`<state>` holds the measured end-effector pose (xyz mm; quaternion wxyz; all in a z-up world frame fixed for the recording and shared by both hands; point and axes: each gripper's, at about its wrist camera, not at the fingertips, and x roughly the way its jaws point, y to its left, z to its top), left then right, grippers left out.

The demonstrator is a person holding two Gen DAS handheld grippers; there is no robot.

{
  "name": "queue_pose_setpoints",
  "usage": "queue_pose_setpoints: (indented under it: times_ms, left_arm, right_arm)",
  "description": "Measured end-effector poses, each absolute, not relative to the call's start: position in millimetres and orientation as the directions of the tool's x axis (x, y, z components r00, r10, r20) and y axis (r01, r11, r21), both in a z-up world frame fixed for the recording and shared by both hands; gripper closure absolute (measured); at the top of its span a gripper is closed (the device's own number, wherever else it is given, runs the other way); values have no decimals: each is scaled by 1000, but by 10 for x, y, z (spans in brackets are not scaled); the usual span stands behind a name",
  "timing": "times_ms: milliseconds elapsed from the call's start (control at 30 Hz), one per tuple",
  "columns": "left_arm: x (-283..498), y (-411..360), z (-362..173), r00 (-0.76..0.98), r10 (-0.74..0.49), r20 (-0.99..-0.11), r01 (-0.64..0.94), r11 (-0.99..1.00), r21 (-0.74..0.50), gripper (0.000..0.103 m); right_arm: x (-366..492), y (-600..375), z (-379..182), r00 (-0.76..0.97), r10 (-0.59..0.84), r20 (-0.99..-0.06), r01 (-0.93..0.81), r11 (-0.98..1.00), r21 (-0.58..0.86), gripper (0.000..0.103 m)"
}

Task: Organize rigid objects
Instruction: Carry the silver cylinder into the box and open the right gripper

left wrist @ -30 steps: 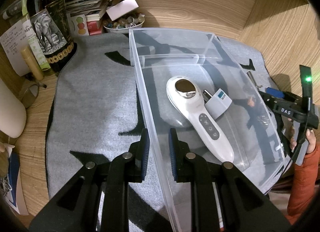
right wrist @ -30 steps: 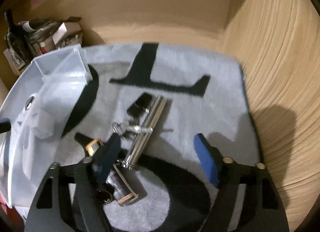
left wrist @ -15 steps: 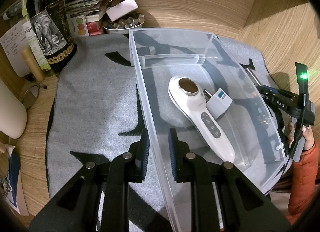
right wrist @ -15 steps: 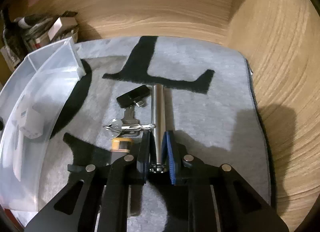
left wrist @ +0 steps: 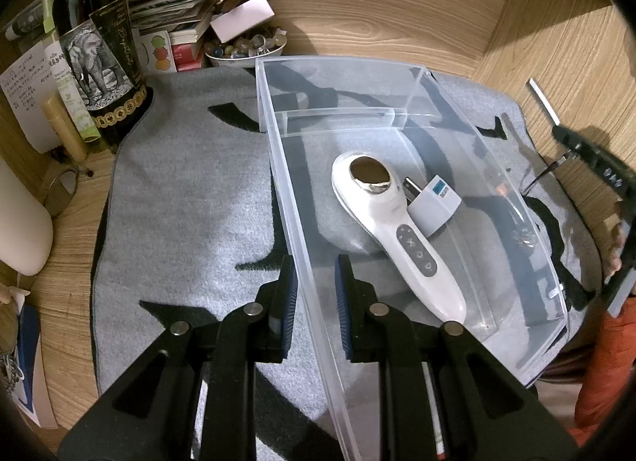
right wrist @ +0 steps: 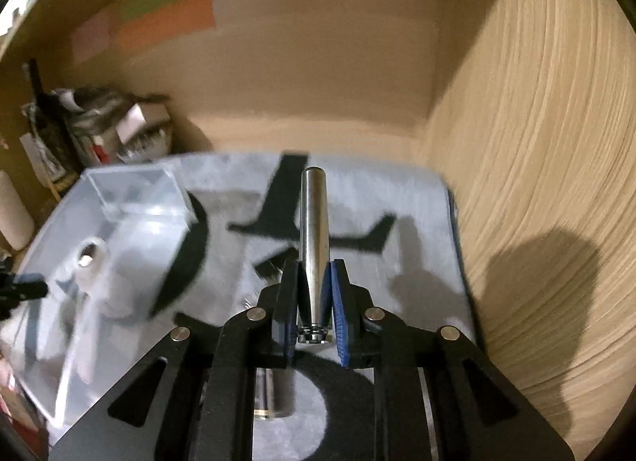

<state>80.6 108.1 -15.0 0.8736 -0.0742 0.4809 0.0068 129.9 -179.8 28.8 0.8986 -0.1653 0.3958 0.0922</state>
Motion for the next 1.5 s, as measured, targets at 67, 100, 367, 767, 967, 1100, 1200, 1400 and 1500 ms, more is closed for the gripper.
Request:
queue_pose_setpoints:
  times_ms: [67, 100, 367, 767, 967, 1100, 1200, 1400, 1500]
  left_arm:
    - [808, 1081, -148, 538, -59, -841, -83, 989, -123, 85]
    - [808, 1081, -148, 538, -59, -841, -83, 989, -123, 85]
    - [812, 1073, -147, 539, -59, -840, -83, 989, -123, 85]
    - [816, 1059, -147, 539, -60, -840, -84, 989, -125, 85]
    - [831, 1045, -142, 540, -63, -839, -84, 988, -128, 85]
    - [830, 1042, -142, 537, -60, -841, -83, 989, -123, 85]
    - [841, 1034, -141, 534, -56, -844, -80, 990, -117, 85]
    - [834, 1039, -147, 534, -58, -843, -80, 990, -119, 85]
    - [832, 1037, -154, 534, -60, -843, -79, 990, -121, 85]
  right_arm:
    - [1275, -1692, 375, 687, 55, -724, -319, 919, -233, 89]
    - [1252, -1630, 428, 696, 67, -715, -333, 913, -238, 89]
    - [1117, -1138, 658, 718, 188, -670, -442, 867, -230, 89]
    - [987, -469, 571, 658, 313, -685, -578, 793, -192, 89]
    - [1117, -302, 191, 597, 265, -757, -600, 774, -202, 89]
    - [1225, -283, -71, 560, 201, -804, -600, 767, -226, 89]
    - [1302, -287, -194, 532, 168, -830, -607, 759, -235, 89]
    - [1375, -253, -368, 479, 131, -868, -627, 743, -234, 89]
    - [1364, -230, -437, 467, 116, -877, -636, 733, -242, 89]
